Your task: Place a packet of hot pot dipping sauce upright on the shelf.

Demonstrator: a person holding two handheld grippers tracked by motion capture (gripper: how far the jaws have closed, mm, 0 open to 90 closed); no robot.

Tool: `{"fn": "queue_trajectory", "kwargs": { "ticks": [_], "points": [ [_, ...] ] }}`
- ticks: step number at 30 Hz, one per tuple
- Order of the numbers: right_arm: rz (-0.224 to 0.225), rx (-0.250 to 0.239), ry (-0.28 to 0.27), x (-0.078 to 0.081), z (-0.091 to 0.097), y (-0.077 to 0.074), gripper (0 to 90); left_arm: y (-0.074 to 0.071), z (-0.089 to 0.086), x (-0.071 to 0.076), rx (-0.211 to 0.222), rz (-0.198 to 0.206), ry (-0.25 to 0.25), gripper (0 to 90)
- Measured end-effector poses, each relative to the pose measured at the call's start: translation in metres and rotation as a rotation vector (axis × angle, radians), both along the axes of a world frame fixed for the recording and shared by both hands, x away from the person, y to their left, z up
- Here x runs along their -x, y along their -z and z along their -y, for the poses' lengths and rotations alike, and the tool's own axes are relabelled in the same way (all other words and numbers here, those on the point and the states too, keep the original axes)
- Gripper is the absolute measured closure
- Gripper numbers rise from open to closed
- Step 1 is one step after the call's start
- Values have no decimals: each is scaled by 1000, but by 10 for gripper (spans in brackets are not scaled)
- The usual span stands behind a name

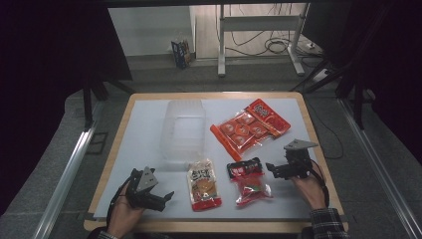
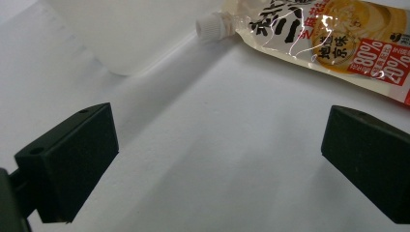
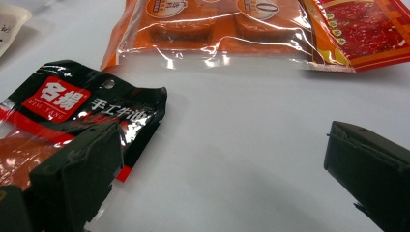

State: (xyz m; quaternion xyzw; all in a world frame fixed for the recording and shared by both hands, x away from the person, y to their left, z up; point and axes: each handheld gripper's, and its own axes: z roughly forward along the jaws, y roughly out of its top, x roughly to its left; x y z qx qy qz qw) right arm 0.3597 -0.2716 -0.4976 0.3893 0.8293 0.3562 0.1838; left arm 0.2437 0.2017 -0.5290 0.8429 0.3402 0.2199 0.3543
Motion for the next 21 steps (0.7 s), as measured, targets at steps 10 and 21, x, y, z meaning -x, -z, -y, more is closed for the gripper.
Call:
{"fn": "queue_trajectory", "kwargs": {
  "ticks": [10,21],
  "points": [
    [-6,23,-19,-16,-2,-3,0,0,0,0,-5,-1,0,0],
    [-24,-37,40,-40,16,-6,1,1,1,0,-16,-4,3,0]
  ]
}}
